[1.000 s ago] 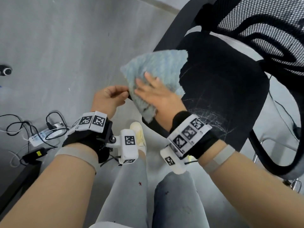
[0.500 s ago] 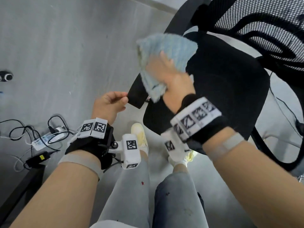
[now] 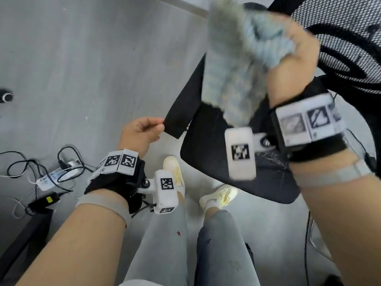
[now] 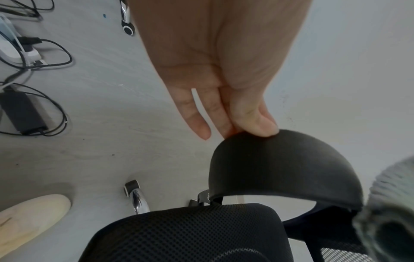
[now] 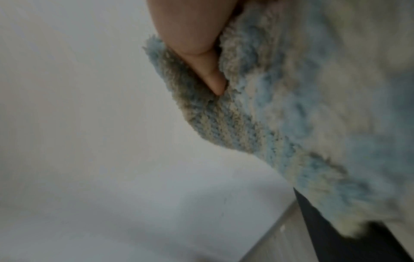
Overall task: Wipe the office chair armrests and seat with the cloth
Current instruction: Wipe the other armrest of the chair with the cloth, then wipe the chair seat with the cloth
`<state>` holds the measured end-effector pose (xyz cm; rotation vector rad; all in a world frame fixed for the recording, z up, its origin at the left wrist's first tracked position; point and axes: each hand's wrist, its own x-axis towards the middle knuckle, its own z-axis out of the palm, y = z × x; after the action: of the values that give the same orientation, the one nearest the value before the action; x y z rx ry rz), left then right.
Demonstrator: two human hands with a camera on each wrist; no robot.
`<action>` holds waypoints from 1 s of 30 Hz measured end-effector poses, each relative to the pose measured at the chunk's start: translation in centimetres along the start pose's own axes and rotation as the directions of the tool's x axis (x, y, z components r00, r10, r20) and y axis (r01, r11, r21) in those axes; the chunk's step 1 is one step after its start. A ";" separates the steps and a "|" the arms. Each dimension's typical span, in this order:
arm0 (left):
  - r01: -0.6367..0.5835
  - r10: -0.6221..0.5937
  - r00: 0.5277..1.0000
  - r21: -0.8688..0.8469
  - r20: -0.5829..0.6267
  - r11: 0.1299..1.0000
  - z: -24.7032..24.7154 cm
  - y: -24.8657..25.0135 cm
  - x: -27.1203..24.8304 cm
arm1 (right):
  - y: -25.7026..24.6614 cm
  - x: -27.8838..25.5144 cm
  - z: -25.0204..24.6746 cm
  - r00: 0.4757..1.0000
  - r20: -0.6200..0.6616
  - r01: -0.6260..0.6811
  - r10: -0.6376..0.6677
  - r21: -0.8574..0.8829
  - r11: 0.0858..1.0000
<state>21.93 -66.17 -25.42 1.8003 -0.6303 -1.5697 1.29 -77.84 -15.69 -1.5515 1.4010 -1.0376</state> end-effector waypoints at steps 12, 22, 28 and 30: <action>0.026 -0.026 0.999 0.004 -0.020 1.000 0.1 -0.2 0.0 | 2.8 -6.7 5.9 0.895 0.402 -0.052 0.194 -0.337 0.940; 0.012 -0.022 0.989 -0.065 -0.149 0.998 1.3 -1.0 -1.5 | 3.0 -15.3 2.9 0.803 0.263 -0.570 0.534 0.080 0.818; 0.242 -0.260 0.957 -0.143 -0.128 0.960 4.9 -4.8 -4.3 | 6.5 -15.3 -2.0 0.555 0.072 -0.785 0.829 0.376 0.493; 0.252 -0.251 0.967 -0.067 0.035 0.965 7.3 -4.8 -5.3 | 6.9 -15.8 -3.0 0.474 0.109 -0.767 0.873 0.538 0.350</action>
<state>13.59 -60.36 -25.91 1.8659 -0.3624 -1.7615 -4.83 -62.74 -22.11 -0.1711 1.5686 -0.7868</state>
